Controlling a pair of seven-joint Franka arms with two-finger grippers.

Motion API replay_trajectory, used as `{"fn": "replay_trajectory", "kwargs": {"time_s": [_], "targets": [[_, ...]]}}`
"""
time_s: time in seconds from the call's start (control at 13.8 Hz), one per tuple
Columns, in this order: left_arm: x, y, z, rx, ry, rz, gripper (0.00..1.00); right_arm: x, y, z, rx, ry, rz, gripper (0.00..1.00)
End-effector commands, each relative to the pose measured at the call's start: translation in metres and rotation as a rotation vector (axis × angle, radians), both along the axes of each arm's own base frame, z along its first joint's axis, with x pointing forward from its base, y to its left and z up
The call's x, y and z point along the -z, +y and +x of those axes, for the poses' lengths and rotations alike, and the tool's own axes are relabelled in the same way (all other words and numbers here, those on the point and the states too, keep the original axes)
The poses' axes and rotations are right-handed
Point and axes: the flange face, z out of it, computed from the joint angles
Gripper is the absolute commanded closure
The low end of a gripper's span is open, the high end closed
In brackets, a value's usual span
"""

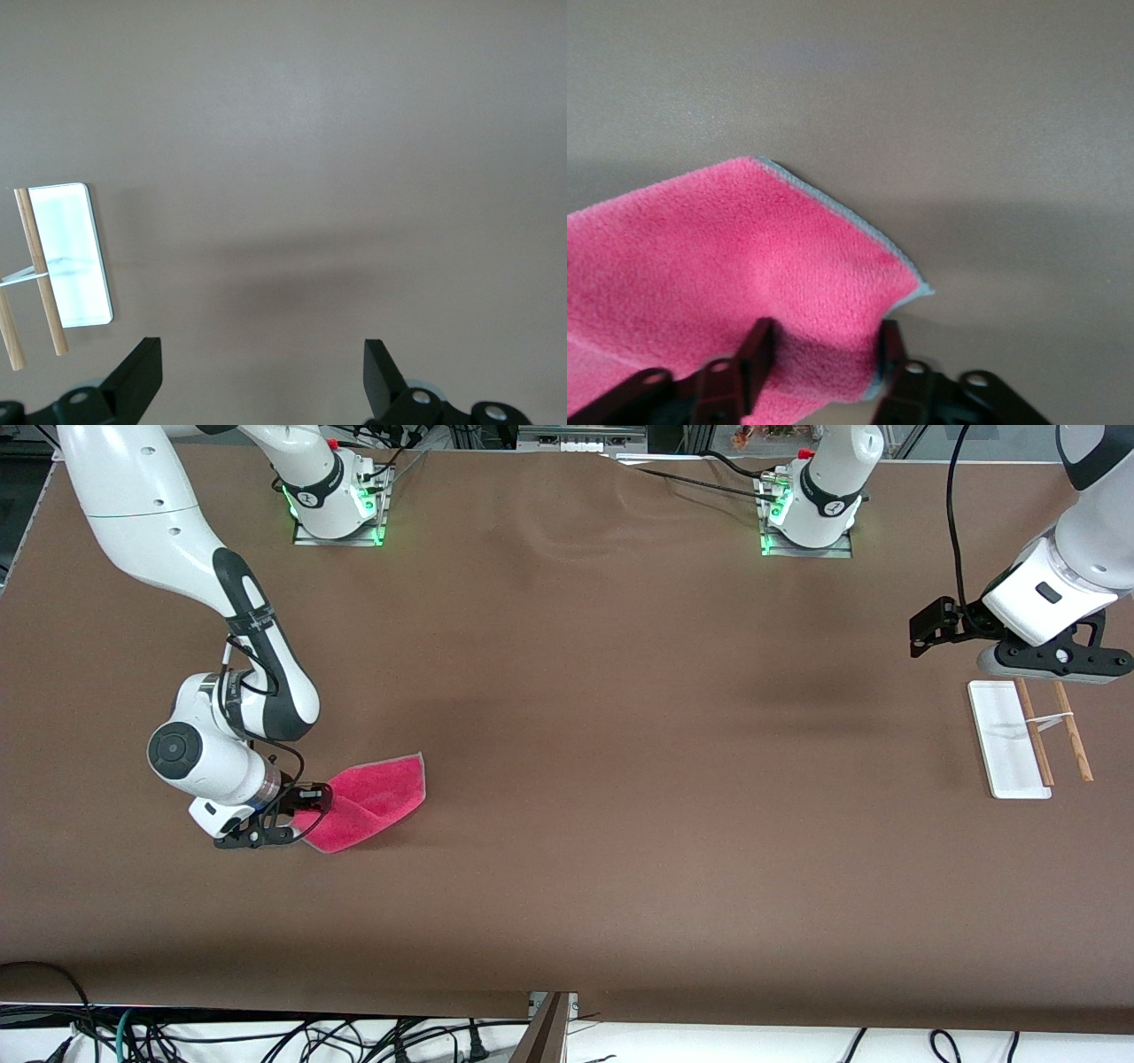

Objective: Pass towel and hang on rack
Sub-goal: 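Close the right gripper on the pink towel corner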

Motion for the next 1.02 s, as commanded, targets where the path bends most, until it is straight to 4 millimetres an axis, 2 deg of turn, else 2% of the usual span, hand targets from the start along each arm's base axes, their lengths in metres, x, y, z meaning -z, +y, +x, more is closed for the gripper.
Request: {"fn": "replay_trajectory", "kwargs": {"time_s": [0.0,0.15,0.29,0.44,0.73,0.95], "targets": [[-0.005,0.002,0.003,0.012,0.011,-0.027,0.0,-0.002,-0.002,-0.001,-0.01,-0.009,0.022,0.81],[-0.005,0.002,0.003,0.012,0.009,-0.027,0.0,-0.003,-0.002,0.0,-0.01,-0.009,0.022,0.91],[-0.005,0.002,0.003,0.012,0.009,-0.027,0.0,-0.006,0.0,0.0,-0.009,-0.009,0.024,0.94],[-0.005,0.002,0.003,0.012,0.009,-0.027,0.0,-0.014,0.012,0.0,-0.01,0.016,0.046,0.95],[-0.005,0.002,0.003,0.012,0.009,-0.027,0.0,-0.058,0.029,0.007,0.008,0.057,0.085,0.95],[-0.005,0.002,0.003,0.012,0.009,-0.027,0.0,-0.093,0.056,0.013,0.054,0.141,0.083,0.95]]}}
